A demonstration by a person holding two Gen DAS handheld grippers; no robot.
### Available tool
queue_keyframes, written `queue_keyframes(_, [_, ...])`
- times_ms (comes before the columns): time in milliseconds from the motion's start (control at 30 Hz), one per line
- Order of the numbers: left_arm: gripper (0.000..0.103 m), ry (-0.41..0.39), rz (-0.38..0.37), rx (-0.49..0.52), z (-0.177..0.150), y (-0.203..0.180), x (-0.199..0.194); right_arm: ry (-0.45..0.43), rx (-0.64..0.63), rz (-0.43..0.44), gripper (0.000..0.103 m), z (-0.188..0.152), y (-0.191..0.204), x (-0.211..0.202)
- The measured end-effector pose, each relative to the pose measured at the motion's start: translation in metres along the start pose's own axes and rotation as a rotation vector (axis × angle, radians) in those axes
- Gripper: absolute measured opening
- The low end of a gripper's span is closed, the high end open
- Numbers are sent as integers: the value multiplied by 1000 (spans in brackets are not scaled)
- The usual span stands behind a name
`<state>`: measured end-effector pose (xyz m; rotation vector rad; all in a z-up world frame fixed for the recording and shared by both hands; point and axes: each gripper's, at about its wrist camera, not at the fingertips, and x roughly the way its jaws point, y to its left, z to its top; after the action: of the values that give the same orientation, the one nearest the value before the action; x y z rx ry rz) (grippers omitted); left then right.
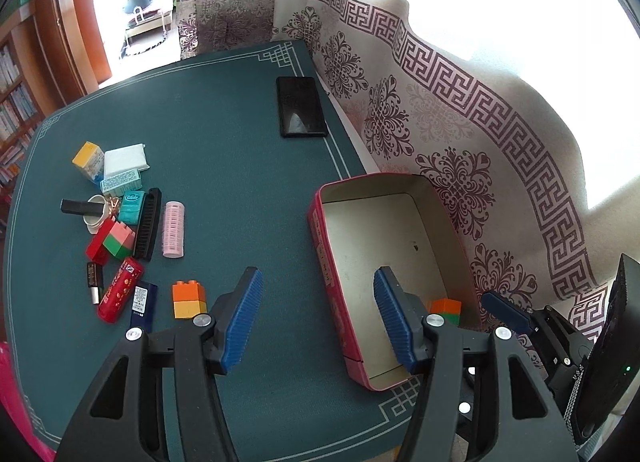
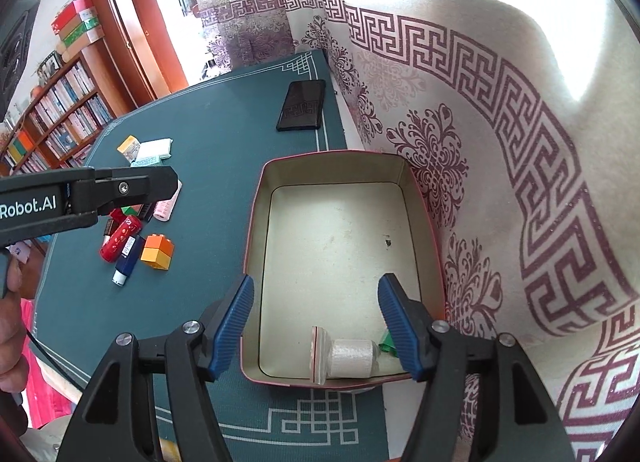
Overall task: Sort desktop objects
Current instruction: 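Open both grippers to drop the block and bagged roll into the tin, then move both grippers back over the pile toward the red tube and orange-yellow block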
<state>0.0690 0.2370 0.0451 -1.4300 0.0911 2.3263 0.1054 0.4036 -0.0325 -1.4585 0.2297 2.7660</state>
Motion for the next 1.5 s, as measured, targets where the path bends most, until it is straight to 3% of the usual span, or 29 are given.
queue_keyframes(833, [61,11,133,-258,-28,193,-10,82,-140,86,70,15,122,42])
queue_keyframes(1500, [61,143,98,-162,-31,229,67,207,-133,44,71,-2,165,80])
